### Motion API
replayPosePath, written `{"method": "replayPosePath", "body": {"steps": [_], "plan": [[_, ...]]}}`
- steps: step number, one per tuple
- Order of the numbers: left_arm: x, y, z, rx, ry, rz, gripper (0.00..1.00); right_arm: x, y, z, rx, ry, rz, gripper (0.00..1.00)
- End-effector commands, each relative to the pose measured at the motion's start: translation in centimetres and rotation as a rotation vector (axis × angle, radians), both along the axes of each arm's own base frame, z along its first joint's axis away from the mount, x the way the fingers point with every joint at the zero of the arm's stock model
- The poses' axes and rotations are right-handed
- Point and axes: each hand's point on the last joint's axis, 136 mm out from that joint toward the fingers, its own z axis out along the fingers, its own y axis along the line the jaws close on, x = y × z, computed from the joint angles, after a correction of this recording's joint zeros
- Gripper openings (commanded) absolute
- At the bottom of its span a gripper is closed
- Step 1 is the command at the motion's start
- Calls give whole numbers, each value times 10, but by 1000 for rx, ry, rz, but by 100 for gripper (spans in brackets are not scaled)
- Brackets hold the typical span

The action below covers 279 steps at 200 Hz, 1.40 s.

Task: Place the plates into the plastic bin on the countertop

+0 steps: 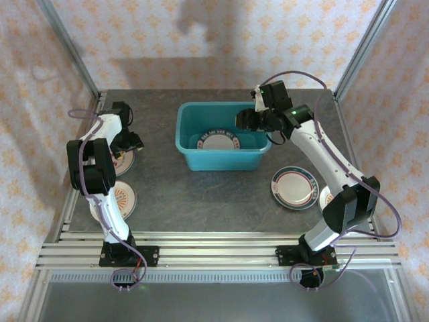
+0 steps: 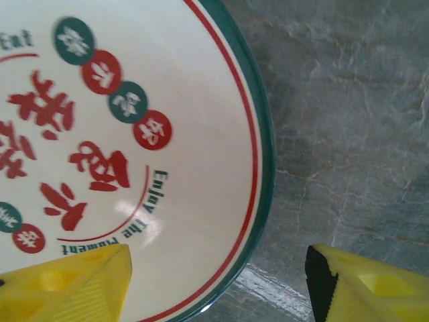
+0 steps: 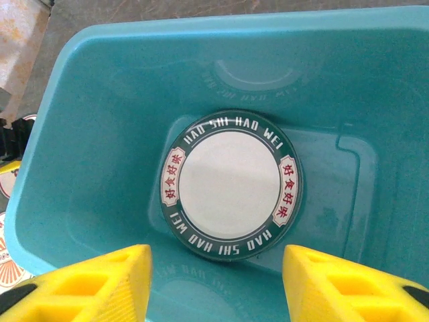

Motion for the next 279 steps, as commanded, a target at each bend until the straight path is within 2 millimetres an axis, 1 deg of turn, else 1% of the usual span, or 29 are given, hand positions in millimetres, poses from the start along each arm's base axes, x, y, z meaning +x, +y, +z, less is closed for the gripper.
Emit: {"method": "replayPosePath", "body": {"steps": [1,30,85,130,166,220,279], "plan": [[-11,4,-1,32,84,-67,69,-2,-4,12,11,-42,-29,54],[-11,5,-6,38,117,-107,68,-2,-5,8,13,-37,-36,54],[-12,0,-16,22,171,-160,64,-1,-2,3,19,-24,-34,54],[-12,-2,-20,21,198,-195,57,-1,-3,3,14,-25,-34,53],[-11,-4,-20,17,206,-212,49,-1,-3,-1,8,-20,-31,53],[-10,-8,-17,6,209,-230,31,1,-5,-5,-3,-20,-33,53],[-11,-12,-18,-14,216,-237,20,2,-6,-9,-6,-10,-31,53]]}}
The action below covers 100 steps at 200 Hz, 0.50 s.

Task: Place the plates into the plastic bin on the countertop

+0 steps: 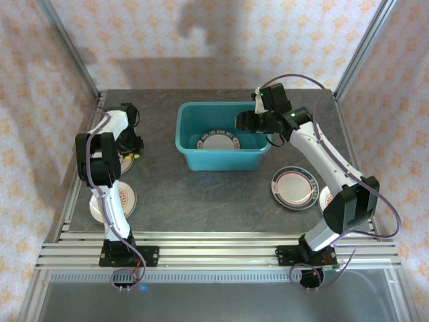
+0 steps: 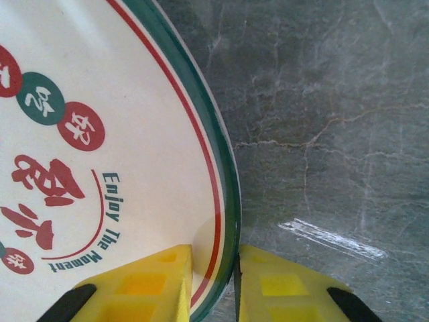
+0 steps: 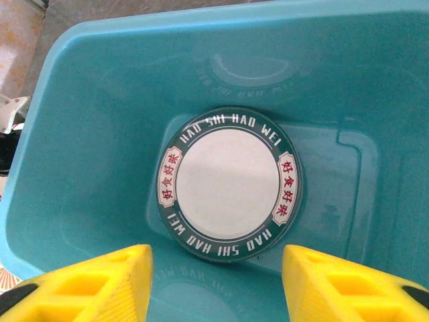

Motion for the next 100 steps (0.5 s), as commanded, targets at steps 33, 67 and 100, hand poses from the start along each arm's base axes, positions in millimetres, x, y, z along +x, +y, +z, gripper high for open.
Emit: {"method": "replayPosePath", "body": {"steps": [33,67,100], "plan": [[-5,-6,-2,-19,47,-26,13,3,-5,-1,-14,-19,-12,53],[-4,-13,-1,-36,46,-36,7,3,-6,-2,-14,-19,-15,53],[2,-26,3,-51,35,-56,3,5,-7,-3,-12,-18,-15,53]]}}
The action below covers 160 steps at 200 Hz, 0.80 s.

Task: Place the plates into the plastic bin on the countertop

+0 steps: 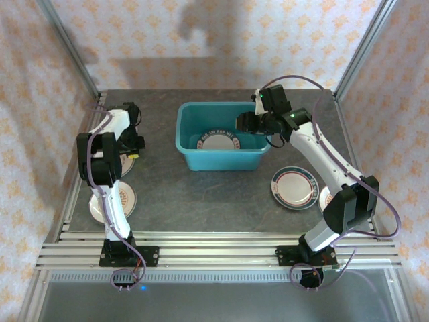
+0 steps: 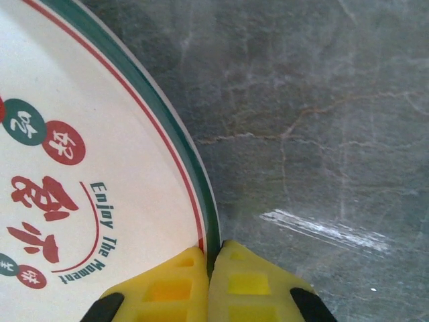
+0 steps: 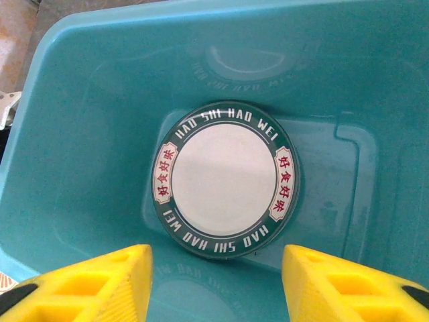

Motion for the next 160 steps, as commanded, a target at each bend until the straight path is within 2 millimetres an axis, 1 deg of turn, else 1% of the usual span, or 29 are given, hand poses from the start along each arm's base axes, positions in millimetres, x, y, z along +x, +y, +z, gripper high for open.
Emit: {"method": "replayPosePath", "body": {"steps": [1,42,113,160], "plan": [[0,-16,1,-39,25,-20,3,5,-4,3,-7,-31,-10,53],[8,-33,8,-48,16,-41,1,7,-6,3,-6,-31,-14,53],[27,-77,8,-88,-17,-38,0,10,-10,1,2,-29,-19,53],[42,-107,0,-115,-33,-10,0,10,-15,-2,4,-25,-29,53]]}}
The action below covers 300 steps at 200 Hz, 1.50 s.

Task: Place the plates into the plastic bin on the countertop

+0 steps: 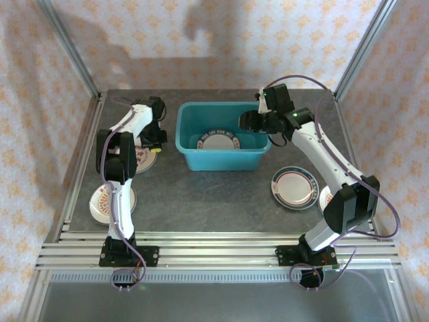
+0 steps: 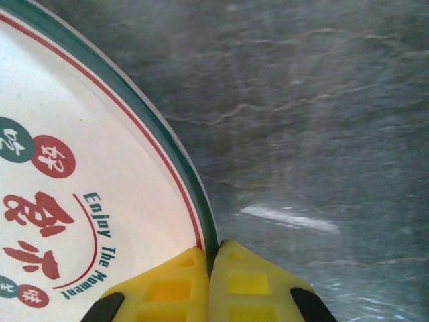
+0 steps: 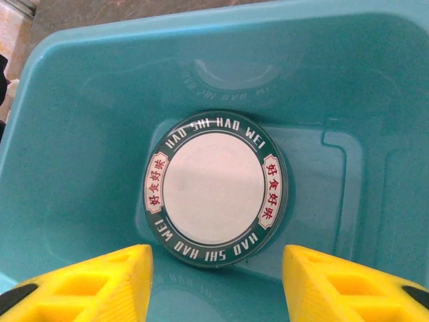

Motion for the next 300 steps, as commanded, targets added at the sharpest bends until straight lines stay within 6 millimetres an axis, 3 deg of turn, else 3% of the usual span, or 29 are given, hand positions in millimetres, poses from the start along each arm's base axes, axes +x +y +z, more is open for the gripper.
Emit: {"method": "replayPosePath", "body": {"steps": [1,79,115,137,164,185,193,197,258,300], "plan": [[5,-17,-3,-37,7,45,0,2,-4,1,-2,-20,0,53],[11,-30,-7,-32,9,52,2,2,-14,-4,4,-12,-14,53],[14,-25,5,-11,-33,50,20,2,-15,-4,4,-11,-14,53],[18,-21,22,-15,-95,56,41,1,-15,-2,7,-13,-10,53],[16,-3,49,-42,-196,122,53,1,-15,-1,12,-12,-8,53],[7,22,64,-99,-276,235,55,1,-14,0,16,-14,-4,53],[1,33,61,-116,-289,289,56,2,-14,0,16,-15,-3,53],[-2,38,70,-130,-320,311,57,2,-13,0,18,-13,-2,53],[-47,99,39,-220,-361,630,60,5,-8,5,26,-8,19,53],[-50,111,22,-242,-342,653,62,4,-10,9,16,-6,16,53]]}}
